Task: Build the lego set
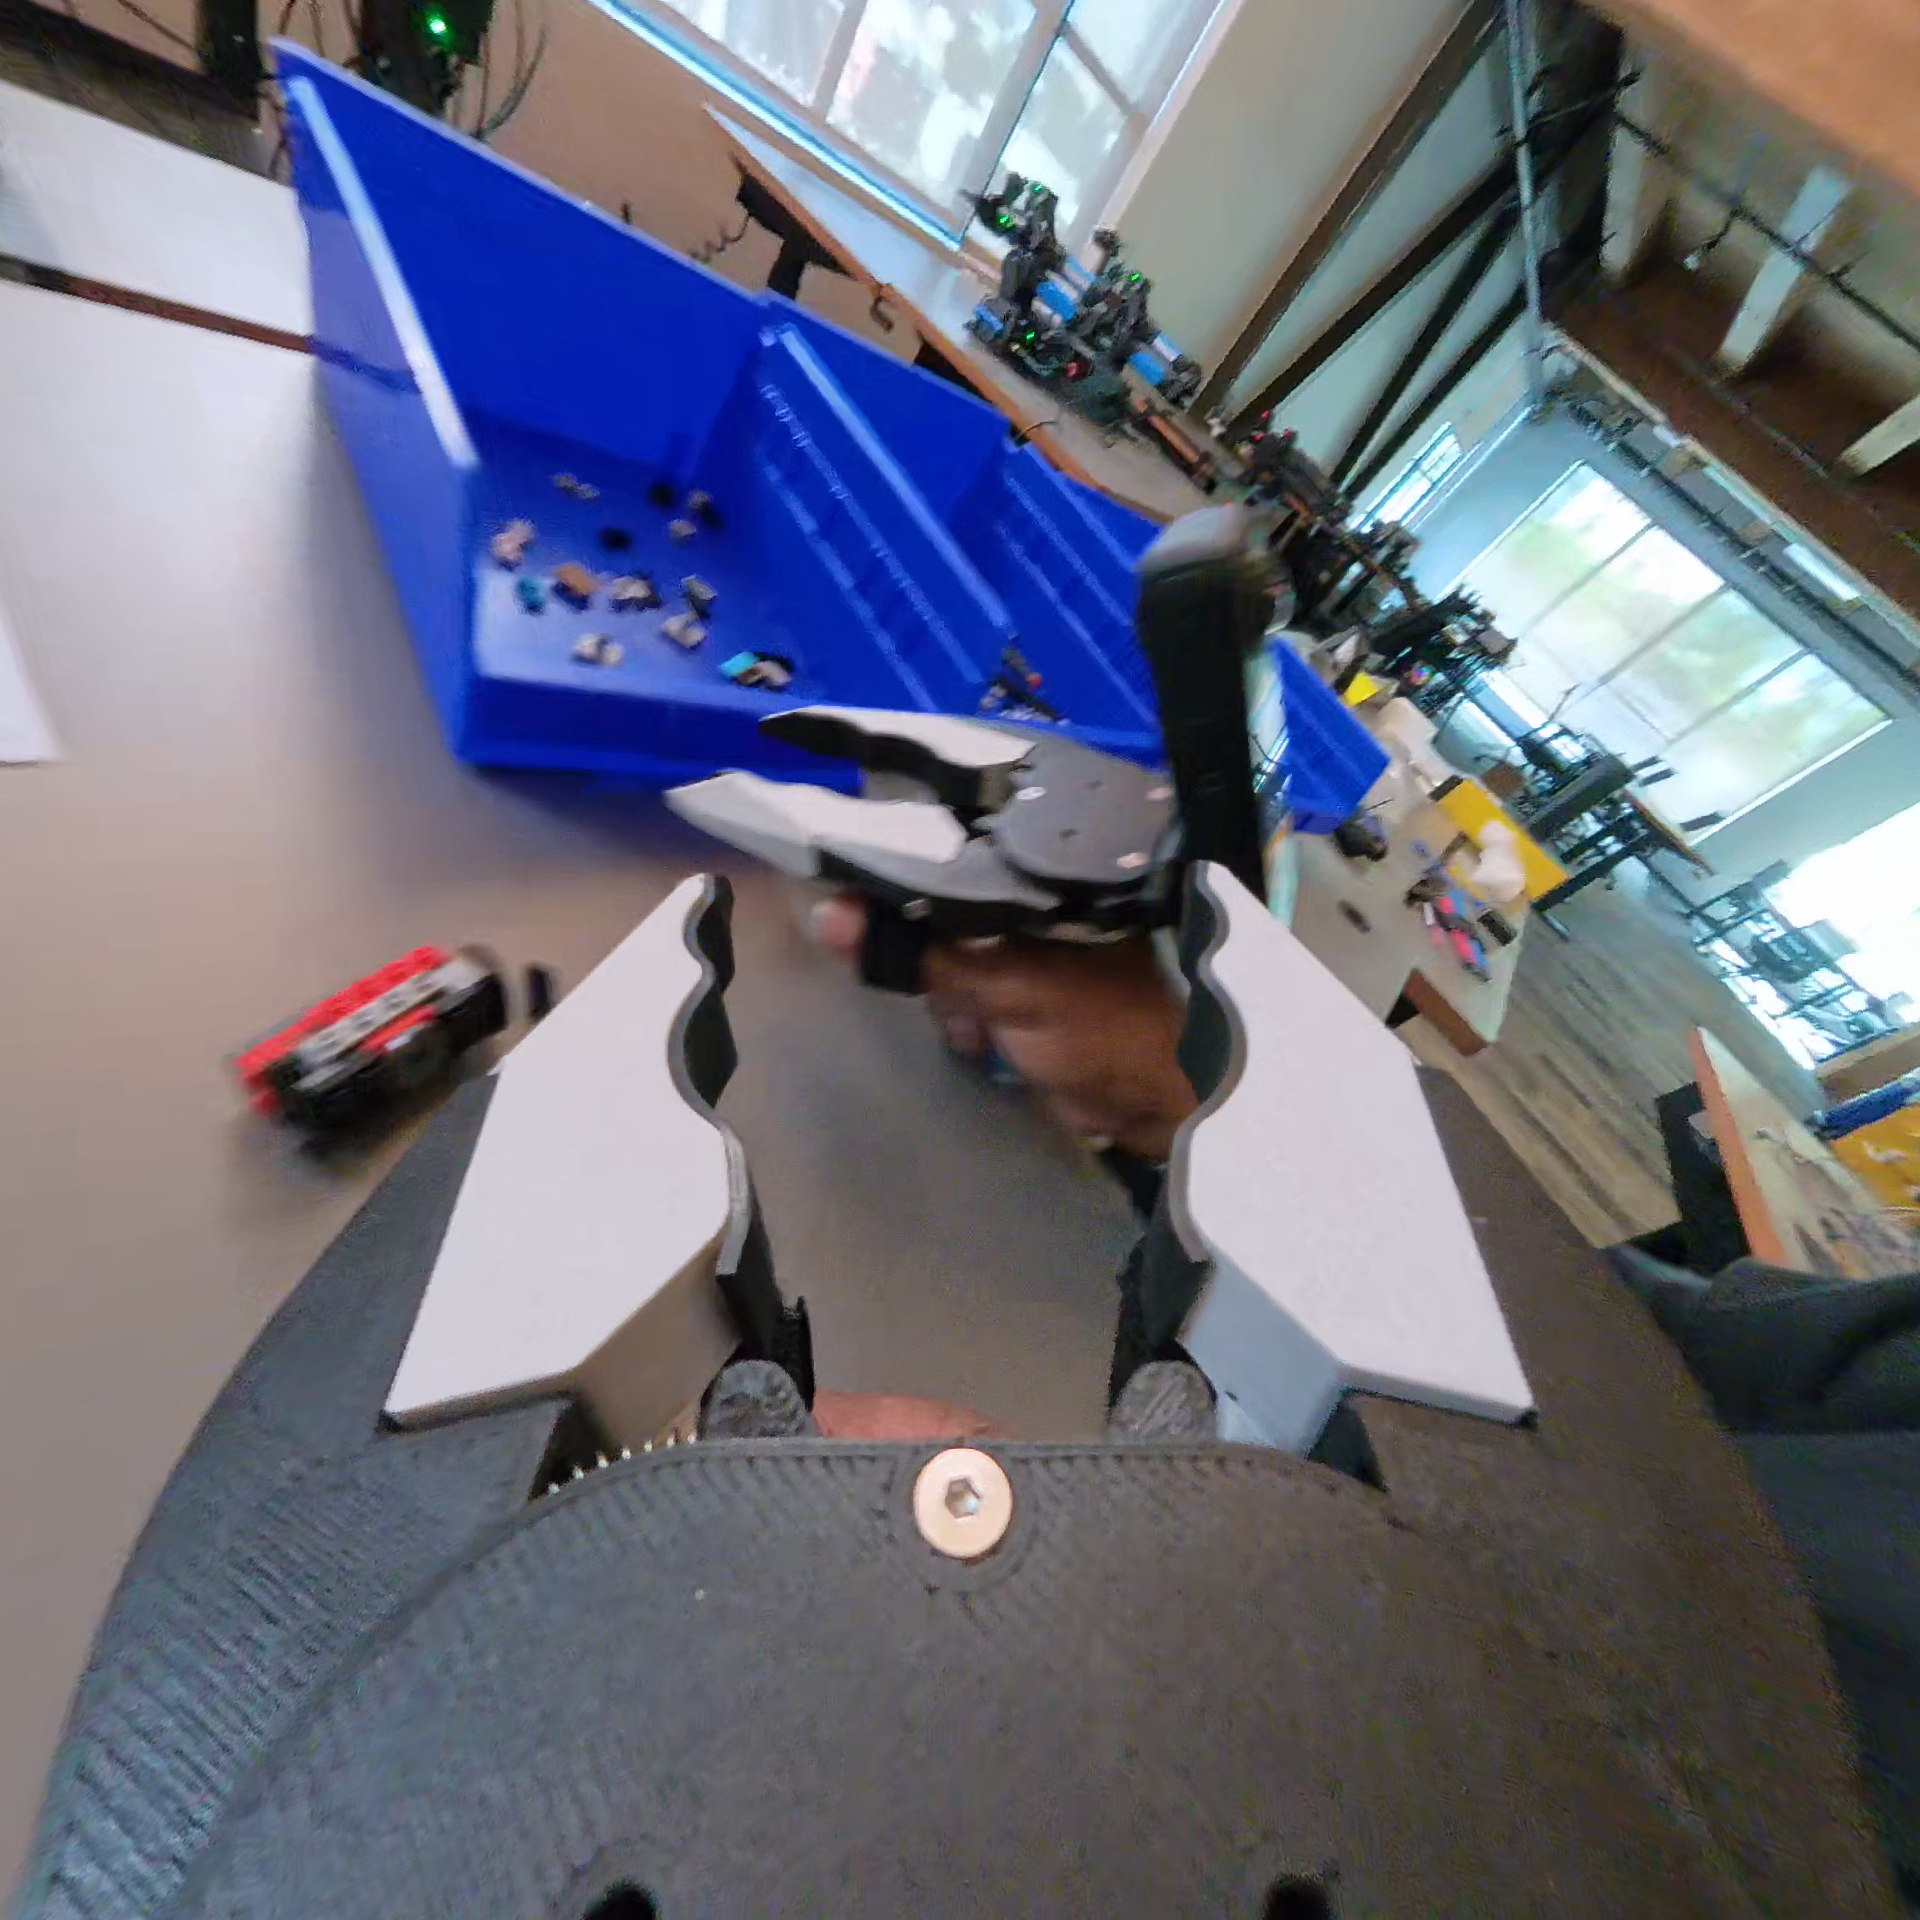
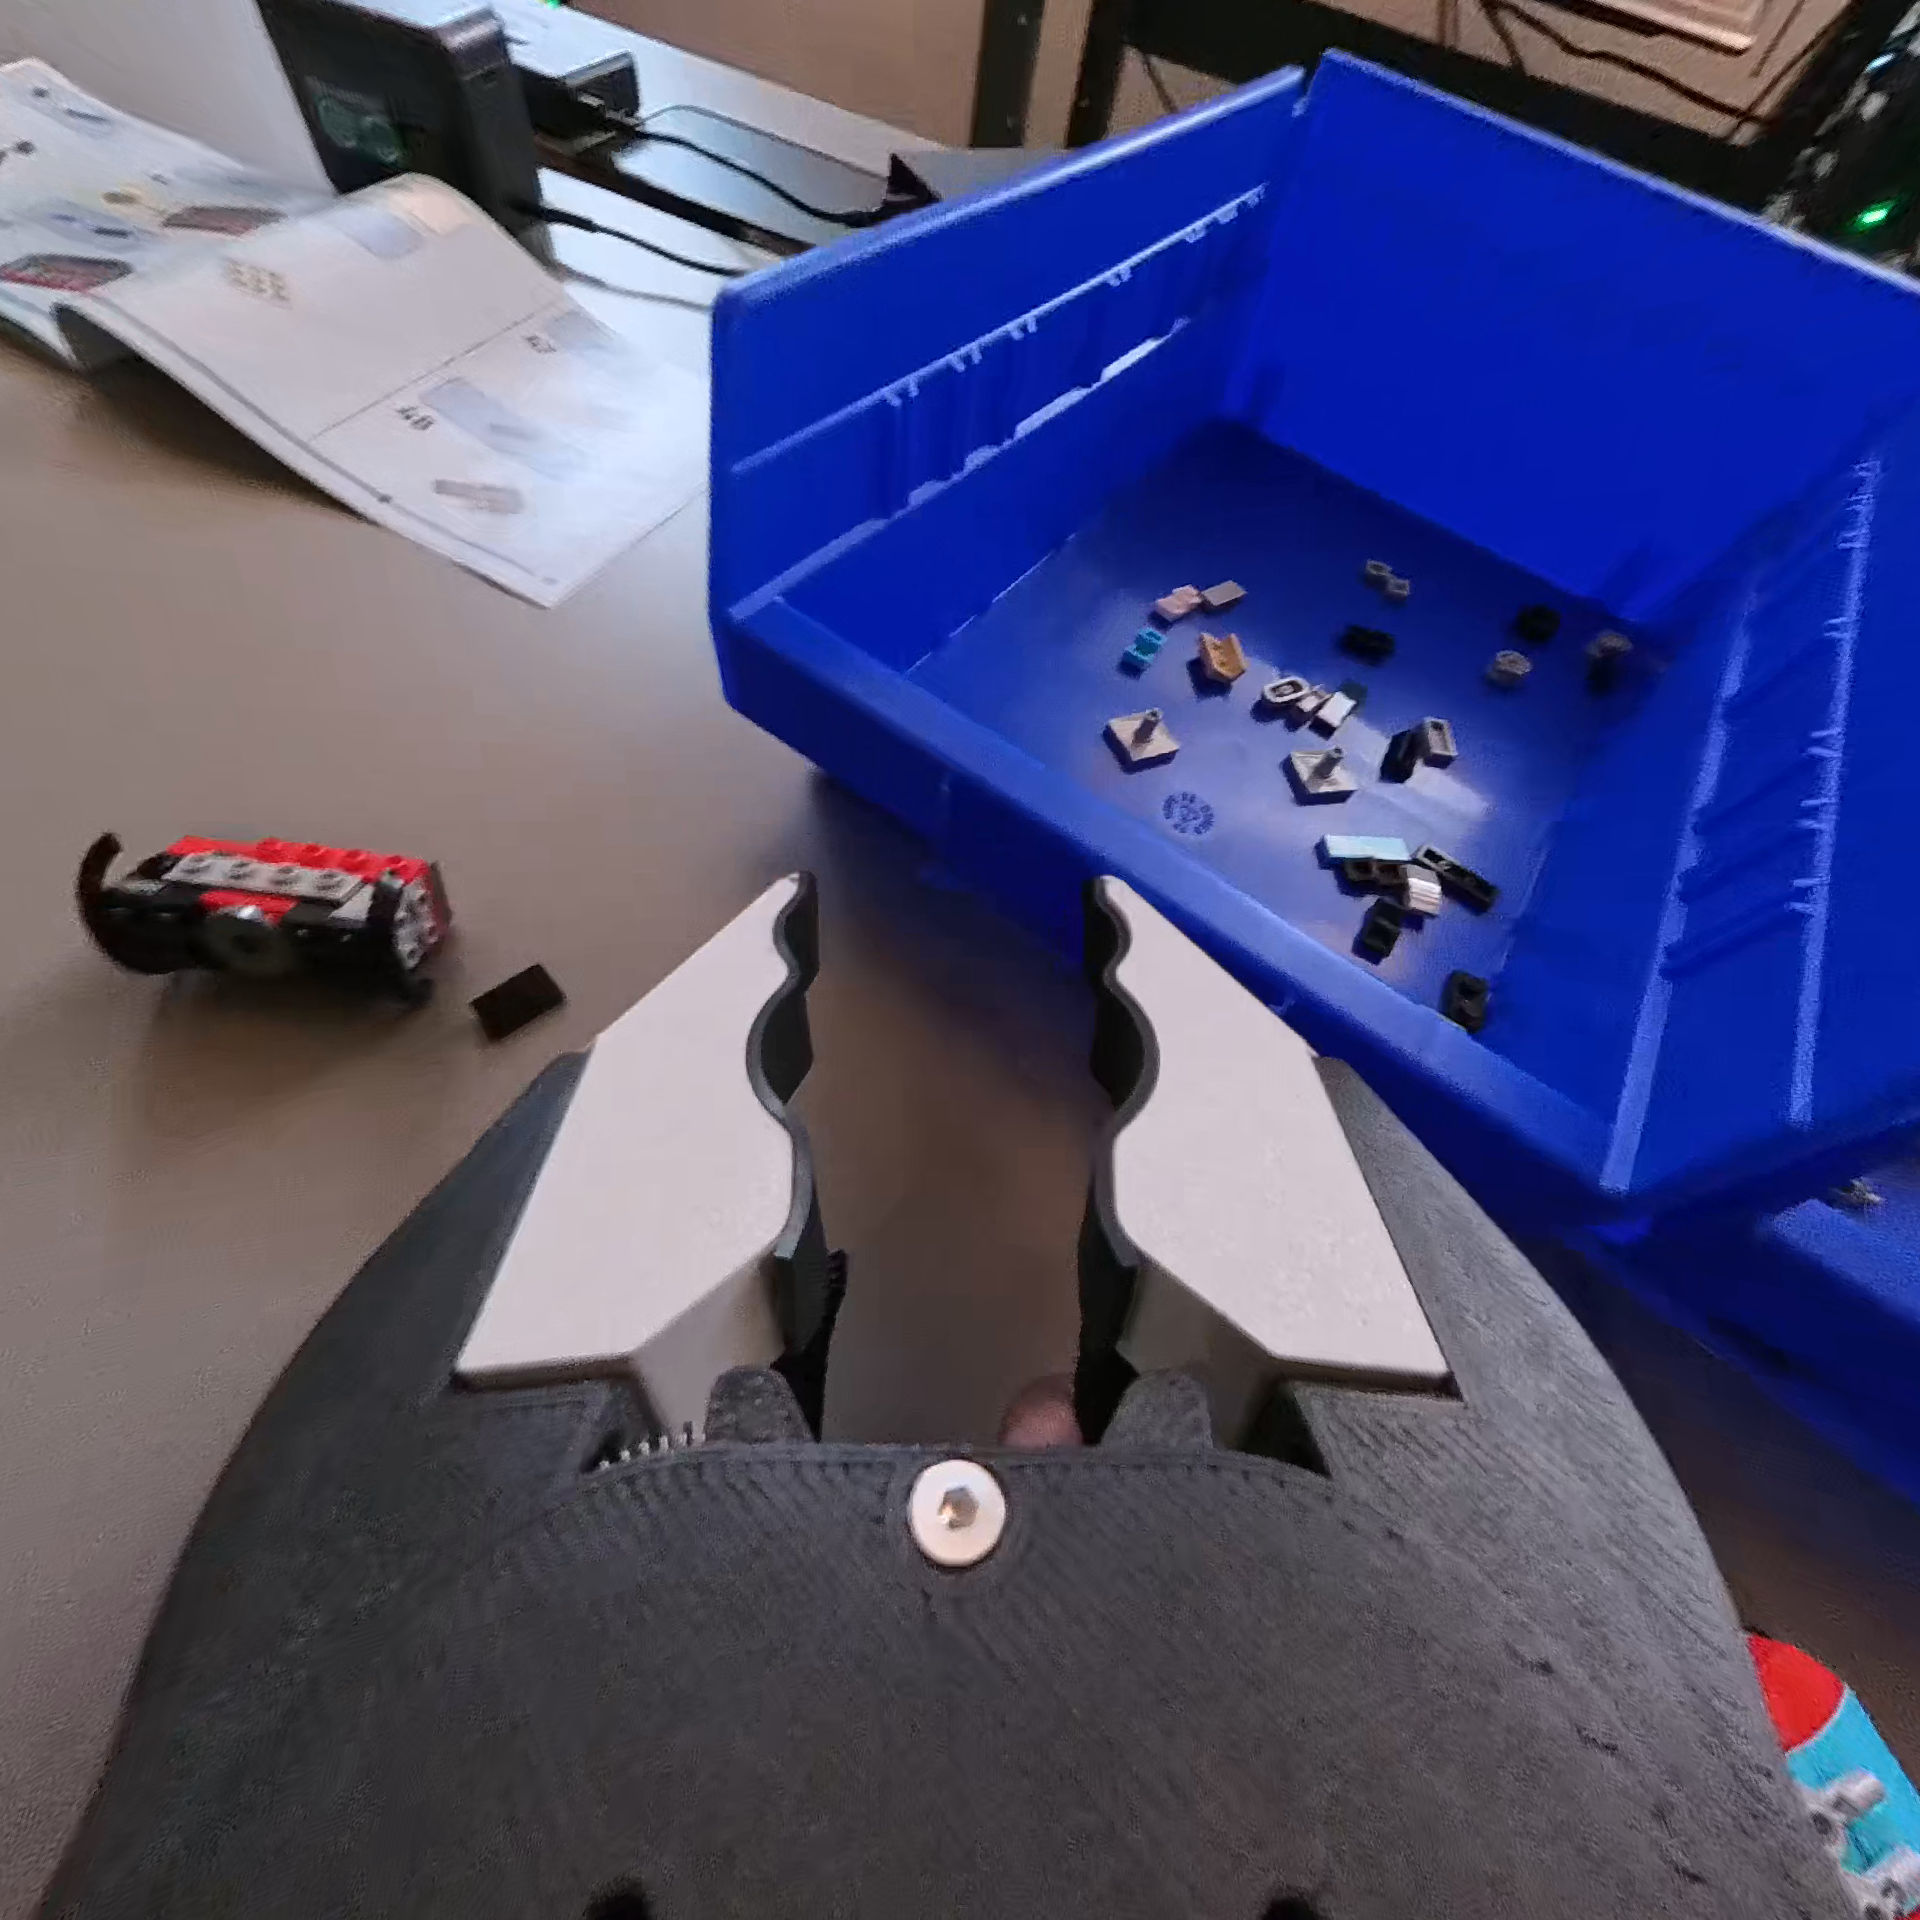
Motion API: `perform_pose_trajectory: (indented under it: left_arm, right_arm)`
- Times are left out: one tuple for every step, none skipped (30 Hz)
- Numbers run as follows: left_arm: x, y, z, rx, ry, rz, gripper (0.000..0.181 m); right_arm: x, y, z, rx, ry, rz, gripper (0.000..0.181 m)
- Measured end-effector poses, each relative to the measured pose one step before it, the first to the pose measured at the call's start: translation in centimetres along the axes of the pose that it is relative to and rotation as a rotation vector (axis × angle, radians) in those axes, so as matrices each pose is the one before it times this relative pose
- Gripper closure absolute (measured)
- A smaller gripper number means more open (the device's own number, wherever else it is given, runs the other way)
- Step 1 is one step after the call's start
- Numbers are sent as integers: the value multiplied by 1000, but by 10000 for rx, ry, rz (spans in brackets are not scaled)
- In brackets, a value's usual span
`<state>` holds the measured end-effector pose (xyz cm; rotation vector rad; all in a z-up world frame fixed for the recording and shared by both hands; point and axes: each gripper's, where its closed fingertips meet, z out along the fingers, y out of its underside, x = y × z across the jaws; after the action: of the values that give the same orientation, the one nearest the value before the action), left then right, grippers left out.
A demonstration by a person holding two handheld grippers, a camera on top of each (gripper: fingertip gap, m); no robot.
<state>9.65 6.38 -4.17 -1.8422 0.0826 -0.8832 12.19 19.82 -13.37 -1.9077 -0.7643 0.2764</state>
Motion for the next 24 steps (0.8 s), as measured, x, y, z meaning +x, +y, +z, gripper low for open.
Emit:
perform_pose_trajectory:
  left_arm:
    - [1272,-324,535,1,65,13,93]
    - [1081,-19,620,-122,19,140,93]
    - [722,197,646,-179,-94,197,92]
    - [401,266,637,-149,-154,195,91]
    - [214,344,566,-156,-146,97,90]
    - [136,398,483,-177,-92,-40,88]
    - [121,296,386,-105,-46,-113,87]
    - [28,202,309,-43,-92,-66,87]
    - [-3,170,243,-31,-134,37,87]
    - [64,204,208,-58,-113,97,86]
    - [77,246,185,-77,-94,101,86]
    - [36,233,155,-74,-87,104,86]
    - [-33,242,139,-87,-106,89,86]
    - [-46,171,107,-56,-86,53,86]
    - [-53,133,84,-47,-70,29,86]
    - [-26,103,54,-39,-41,20,86]
    - [-5,80,48,-41,-27,14,86]
    - [-1,73,26,-40,-28,28,86]
    - [-65,48,8,-23,-67,35,86]
    - [-97,48,-14,-14,-78,64,86]
    - [-113,76,-8,-26,-86,55,86]
    - [-147,65,-6,-19,-81,31,86]
    - [-64,30,14,6,-18,4,86]
    - [-22,15,4,-4,12,-19,86]
  right_arm:
    - [126,-106,140,24,153,-40,133]
    - [34,-1,132,-45,153,-117,133]
    - [-2,5,97,-37,153,-134,132]
    - [-60,-11,50,-9,98,-128,132]
    - [-41,13,23,-10,79,-106,131]
    - [-21,32,6,-21,47,-61,130]
    - [8,19,4,-10,28,-22,130]
    - [1,8,5,-7,17,-12,130]
    - [12,31,0,-15,21,-13,130]
    - [-13,24,8,-12,23,-36,130]
    - [-21,15,17,-12,23,-47,129]
    - [-23,22,4,-13,19,-50,129]
    - [-35,13,24,-13,9,-49,129]
    - [-31,14,16,-13,17,-46,129]
    - [-14,8,19,-9,28,-49,129]
    - [-26,10,12,-12,29,-49,129]
    - [-45,27,11,-15,10,-52,128]
    - [-17,3,7,-5,18,-37,128]
    - [-20,11,4,-2,1,-25,127]
    - [-1,-1,-8,6,0,4,127]
    - [0,1,-15,3,-10,15,127]
    - [7,9,-10,4,-4,15,127]
    - [3,5,0,5,6,-5,127]
    - [-29,13,5,-7,1,-24,126]
